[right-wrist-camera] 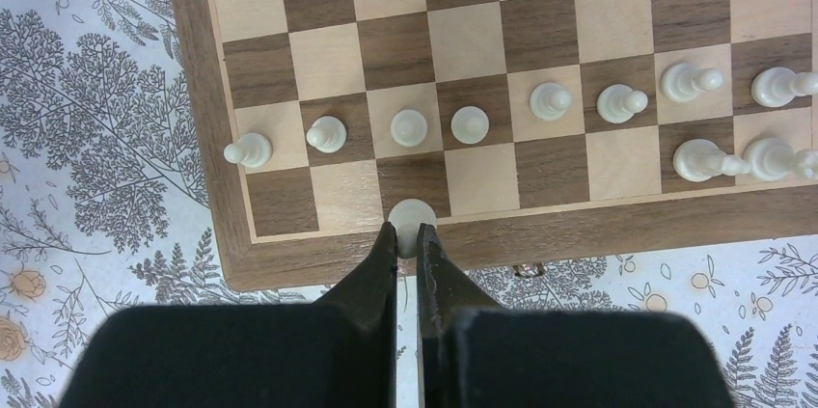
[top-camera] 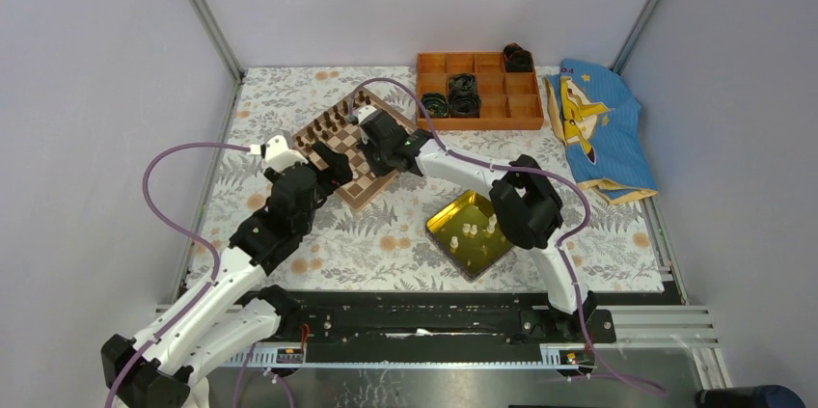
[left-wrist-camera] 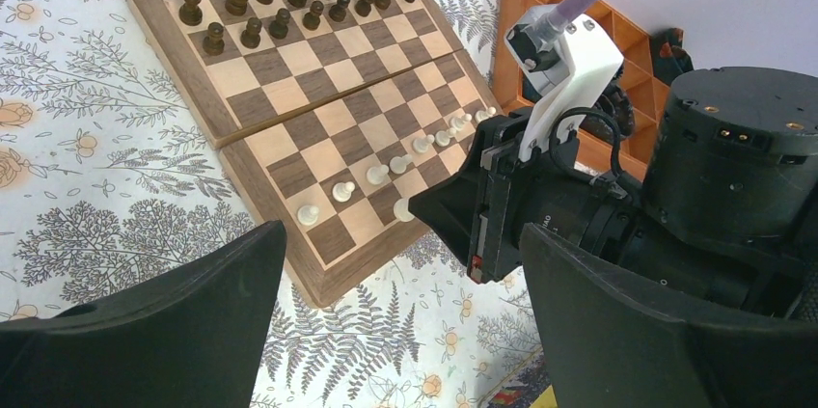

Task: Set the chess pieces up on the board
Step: Place the chess piece on the chessboard.

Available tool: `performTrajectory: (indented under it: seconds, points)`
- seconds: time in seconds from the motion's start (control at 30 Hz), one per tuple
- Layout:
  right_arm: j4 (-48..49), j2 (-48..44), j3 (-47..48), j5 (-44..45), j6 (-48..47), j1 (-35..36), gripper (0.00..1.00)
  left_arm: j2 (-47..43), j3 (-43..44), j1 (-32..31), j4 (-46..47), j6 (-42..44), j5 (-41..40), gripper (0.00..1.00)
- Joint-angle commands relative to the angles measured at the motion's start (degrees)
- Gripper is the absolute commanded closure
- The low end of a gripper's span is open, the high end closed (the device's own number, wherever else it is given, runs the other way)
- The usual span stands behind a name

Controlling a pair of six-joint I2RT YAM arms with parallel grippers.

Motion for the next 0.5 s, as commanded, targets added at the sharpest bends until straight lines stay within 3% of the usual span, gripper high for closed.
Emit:
performTrajectory:
  seconds: [0.0,0.47]
  points:
    - [-1.18,0.87,3.43,-0.45,-0.51,-0.59,1.00,-0.54,-0.68,-0.50,0.36,-0.60,-1.88,0.01]
    - [-3.21,3.71,6.75,-1.22,-0.66,-0.84,1.00,-0.08,-0.67,-0.50,0.45,-0.56,-1.75,0.01]
